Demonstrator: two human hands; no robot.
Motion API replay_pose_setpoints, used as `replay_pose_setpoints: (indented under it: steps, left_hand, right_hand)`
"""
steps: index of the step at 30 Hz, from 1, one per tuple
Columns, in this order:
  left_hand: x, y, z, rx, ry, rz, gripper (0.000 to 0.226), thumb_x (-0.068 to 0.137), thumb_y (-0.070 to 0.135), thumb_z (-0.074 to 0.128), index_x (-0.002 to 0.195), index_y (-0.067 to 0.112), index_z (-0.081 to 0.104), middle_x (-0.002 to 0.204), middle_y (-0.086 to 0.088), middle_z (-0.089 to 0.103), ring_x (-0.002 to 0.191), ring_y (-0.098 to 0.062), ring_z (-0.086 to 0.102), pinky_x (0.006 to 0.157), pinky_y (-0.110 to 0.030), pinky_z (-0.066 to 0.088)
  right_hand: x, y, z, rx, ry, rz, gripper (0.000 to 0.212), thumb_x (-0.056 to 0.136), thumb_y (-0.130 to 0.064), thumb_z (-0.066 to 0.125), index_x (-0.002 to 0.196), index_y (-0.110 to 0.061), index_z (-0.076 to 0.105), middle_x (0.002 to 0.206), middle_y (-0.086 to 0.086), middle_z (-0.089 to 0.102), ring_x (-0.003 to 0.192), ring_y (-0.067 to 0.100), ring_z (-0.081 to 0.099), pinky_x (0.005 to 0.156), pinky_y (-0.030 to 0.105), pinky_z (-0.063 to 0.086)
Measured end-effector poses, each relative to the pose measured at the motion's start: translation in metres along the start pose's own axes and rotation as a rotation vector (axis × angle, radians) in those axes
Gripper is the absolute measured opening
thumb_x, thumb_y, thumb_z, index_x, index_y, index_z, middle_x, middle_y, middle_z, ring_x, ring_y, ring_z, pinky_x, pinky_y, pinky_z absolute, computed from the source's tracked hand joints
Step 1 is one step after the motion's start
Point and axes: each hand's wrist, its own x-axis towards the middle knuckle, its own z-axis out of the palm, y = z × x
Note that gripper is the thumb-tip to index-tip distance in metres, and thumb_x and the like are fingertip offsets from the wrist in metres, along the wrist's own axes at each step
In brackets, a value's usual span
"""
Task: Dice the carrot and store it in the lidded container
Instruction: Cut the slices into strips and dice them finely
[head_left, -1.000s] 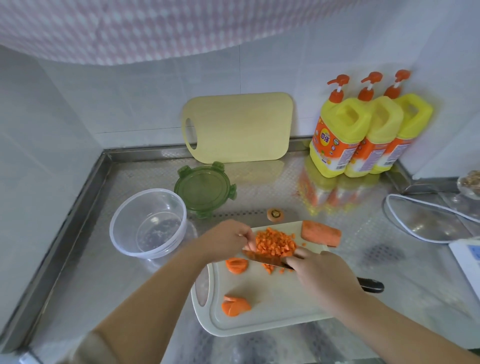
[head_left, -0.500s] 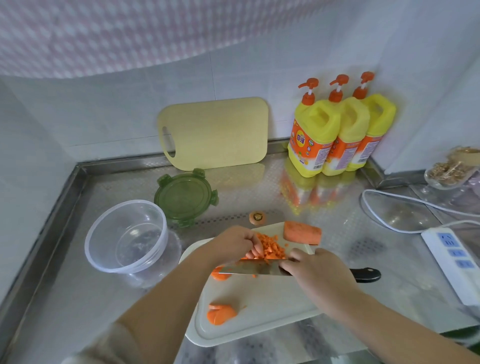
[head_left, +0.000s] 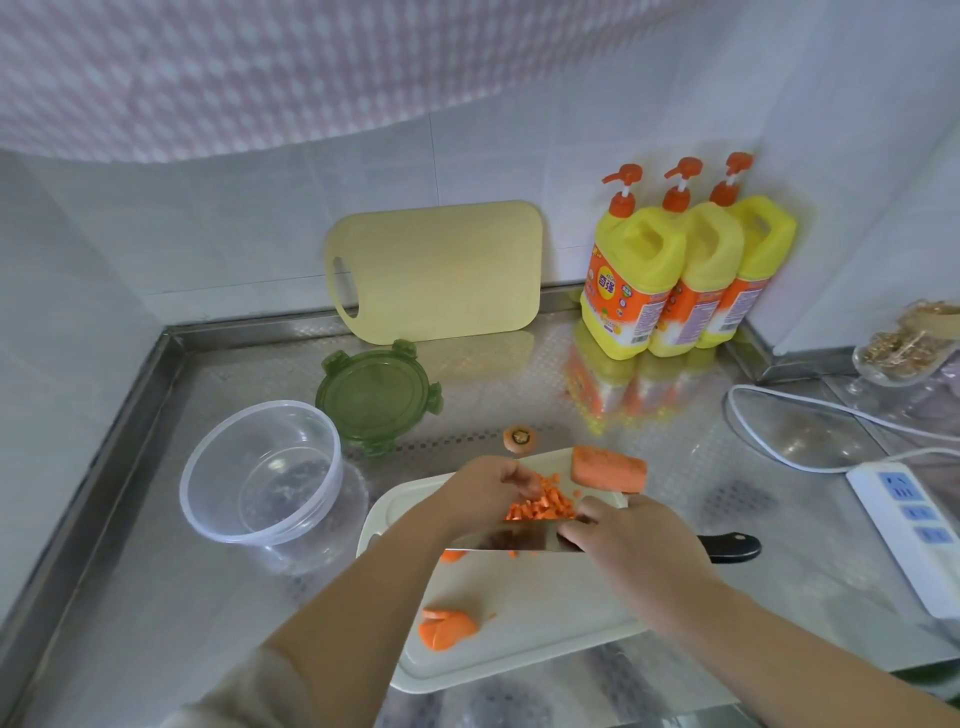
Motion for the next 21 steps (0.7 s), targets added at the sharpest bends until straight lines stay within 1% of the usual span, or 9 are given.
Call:
replay_pose_setpoints:
  steps: [4,7,9,10,12,14,17,19,21]
  left_hand:
    - [-0.007,0.001,-0.034,-0.003,0.213,0.088,0.037,0.090,-0.005,0.039,0.099,0.022,0.063,0.103,0.000,0.066,0.097,-0.013,0.061,0.087,-0.027,0.047]
    - [-0.020,-0.018,-0.057,-0.120,0.415,0.073,0.040,0.088,-0.010,0.038,0.093,0.023,0.062,0.097,0.000,0.067,0.088,-0.015,0.063,0.085,-0.028,0.048]
    - [-0.030,-0.038,-0.062,-0.045,0.535,0.018,0.038,0.087,-0.007,0.041,0.092,0.025,0.061,0.093,0.004,0.066,0.084,-0.013,0.062,0.084,-0.027,0.048]
    - [-0.035,-0.046,-0.061,0.047,0.529,-0.008,0.034,0.087,-0.005,0.044,0.097,0.024,0.061,0.095,0.005,0.066,0.088,-0.014,0.061,0.083,-0.023,0.046]
    - [-0.041,-0.062,-0.053,0.291,0.375,-0.030,0.032,0.088,0.005,0.054,0.115,0.021,0.059,0.111,0.003,0.062,0.101,-0.013,0.056,0.081,-0.014,0.041]
    - [-0.044,-0.072,-0.041,0.567,0.181,-0.030,0.051,0.086,0.021,0.063,0.134,0.022,0.047,0.129,0.002,0.050,0.117,-0.015,0.047,0.094,-0.020,0.039]
    - [-0.041,-0.076,-0.025,0.807,0.095,-0.063,0.068,0.082,0.034,0.068,0.141,0.025,0.036,0.133,0.001,0.038,0.124,-0.021,0.037,0.101,-0.035,0.038]
    - [-0.038,-0.076,-0.020,0.854,0.125,-0.072,0.061,0.083,0.035,0.066,0.138,0.025,0.039,0.131,0.001,0.038,0.123,-0.021,0.037,0.097,-0.035,0.041]
    - [-0.034,-0.076,-0.017,0.874,0.155,-0.074,0.052,0.086,0.034,0.063,0.133,0.025,0.044,0.129,0.001,0.040,0.122,-0.021,0.038,0.096,-0.035,0.042]
  right_hand:
    - [0.000,0.004,0.009,0.057,0.040,0.022,0.042,0.083,0.001,0.047,0.118,-0.023,0.049,0.110,-0.003,0.049,0.083,0.019,0.059,0.067,0.030,0.036]
    - [0.002,0.006,0.013,0.179,0.039,0.113,0.029,0.091,-0.008,0.040,0.110,-0.026,0.053,0.103,-0.006,0.053,0.085,0.022,0.060,0.063,0.030,0.037]
    - [0.005,0.006,0.019,0.342,0.040,0.183,0.018,0.096,-0.017,0.037,0.090,-0.027,0.051,0.087,-0.008,0.051,0.084,0.018,0.056,0.060,0.028,0.035]
    - [0.007,0.006,0.023,0.427,0.043,0.202,0.020,0.096,-0.020,0.038,0.078,-0.027,0.044,0.078,-0.009,0.046,0.081,0.017,0.052,0.057,0.026,0.032]
    - [0.011,-0.001,0.028,0.536,0.025,0.220,0.031,0.095,-0.021,0.041,0.067,-0.025,0.029,0.069,-0.009,0.039,0.075,0.018,0.045,0.051,0.019,0.026]
    - [0.014,-0.011,0.029,0.588,0.021,0.210,0.035,0.095,-0.019,0.041,0.065,-0.025,0.024,0.068,-0.009,0.035,0.073,0.019,0.040,0.048,0.020,0.025]
    - [0.016,-0.028,0.027,0.610,0.014,0.196,0.027,0.096,-0.018,0.040,0.070,-0.025,0.034,0.076,-0.007,0.043,0.082,0.022,0.043,0.054,0.023,0.023]
    - [0.018,-0.036,0.028,0.608,0.014,0.209,0.016,0.096,-0.019,0.040,0.082,-0.024,0.046,0.091,0.002,0.053,0.089,0.025,0.049,0.063,0.025,0.025]
    - [0.020,-0.041,0.031,0.597,0.007,0.215,0.013,0.097,-0.021,0.040,0.091,-0.019,0.051,0.093,0.002,0.056,0.092,0.025,0.052,0.063,0.026,0.025]
